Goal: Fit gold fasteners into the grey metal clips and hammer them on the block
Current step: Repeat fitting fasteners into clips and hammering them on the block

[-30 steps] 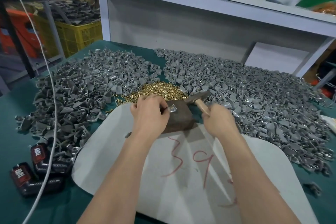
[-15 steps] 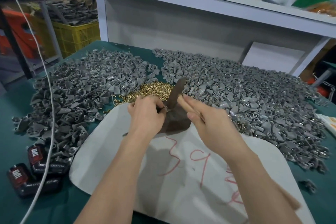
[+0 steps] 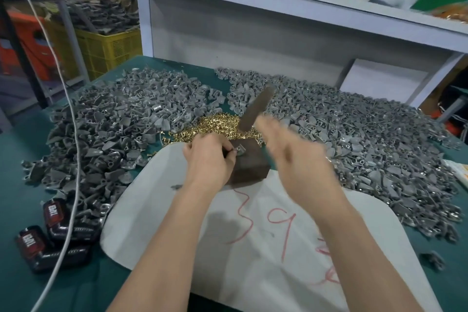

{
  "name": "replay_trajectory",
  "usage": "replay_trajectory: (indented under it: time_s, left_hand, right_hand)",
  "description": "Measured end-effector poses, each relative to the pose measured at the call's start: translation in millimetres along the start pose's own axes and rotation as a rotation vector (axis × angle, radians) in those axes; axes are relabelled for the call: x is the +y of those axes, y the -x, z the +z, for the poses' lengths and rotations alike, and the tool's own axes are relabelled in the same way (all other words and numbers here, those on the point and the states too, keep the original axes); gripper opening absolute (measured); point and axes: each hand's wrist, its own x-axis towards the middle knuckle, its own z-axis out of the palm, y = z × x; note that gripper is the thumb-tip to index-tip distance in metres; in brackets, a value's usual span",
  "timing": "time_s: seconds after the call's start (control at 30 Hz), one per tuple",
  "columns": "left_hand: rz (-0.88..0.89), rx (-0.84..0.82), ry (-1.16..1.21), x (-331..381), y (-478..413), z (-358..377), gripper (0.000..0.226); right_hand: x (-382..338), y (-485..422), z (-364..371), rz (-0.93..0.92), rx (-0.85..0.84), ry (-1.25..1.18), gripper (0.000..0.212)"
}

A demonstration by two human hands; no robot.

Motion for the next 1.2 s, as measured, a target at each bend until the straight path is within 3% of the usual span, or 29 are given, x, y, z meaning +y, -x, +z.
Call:
replay_trajectory:
  time_s: [0.07,0.1,0.2,0.23,0.33,0.43,0.6,0.7,0.83,0.93,1.03,1.1,1.13,1.2]
  left_hand:
    - [0.004,0.001,-0.010,0.7,0.3,-0.2,0.010]
    - [-0.001,0.002,-0.013,0.9,0.6,-0.2,0.009]
    - [-0.004,0.013,0.014,1.1,0.5,0.5,0.011]
    - [-0.006,0.013,0.017,1.0,0.5,0.9,0.012]
    - [-0.002,0.012,-0.010,1.0,0.7,0.5,0.010]
    - [-0.012,0.003,-0.006,0.9,0.6,0.2,0.011]
    - [-0.009,0.015,-0.021,1.0,0.8,1.6,0.012]
    - [-0.015,0.010,-0.028,2.5,0.7,1.0,0.009]
    - [0.003,0.024,-0.008,3.1,0.8,-0.9,0.009]
    - [0.021,0.030,0.051,4.7,1.9,-1.1,0.007]
    - [0.066,0.021,0.096,8.7,4.0,-1.0,0.013]
    - [0.098,0.024,0.110,10.6,5.1,-1.3,0.014]
    - [0.095,0.038,0.129,10.7,4.8,-2.2,0.013]
    - [0.042,0.120,0.198,8.6,3.1,-5.2,0.018]
  right_hand:
    - [-0.6,4.5,3.5,0.028,-0.181,0.042,0.043]
    - [0.2,2.2,2.7,0.028,-0.179,0.036,0.043]
    - [6.8,-2.3,-0.9,0.038,0.079,-0.078,0.042]
    - [7.1,-1.8,-0.3,0.054,0.094,-0.091,0.042]
    - [10.8,5.1,8.2,0.099,-0.136,-0.001,0.043]
    - [16.9,-1.0,7.0,0.124,-0.120,-0.070,0.039]
    - [39.9,-15.6,12.3,0.499,-0.069,-0.394,0.026]
    - [55.5,-22.2,19.8,0.598,-0.222,-0.269,0.024]
    - [64.8,-23.0,31.1,0.512,-0.373,0.137,0.031]
    - [60.0,-22.1,31.4,0.477,-0.260,0.250,0.035]
    - [39.0,-30.0,25.5,0.305,-0.102,0.004,0.032]
    - [21.9,-38.4,26.9,0.221,-0.227,-0.196,0.019]
    - [17.3,-43.6,27.8,0.216,-0.270,-0.217,0.009]
    - [17.6,-59.3,25.2,0.283,-0.118,-0.256,0.008]
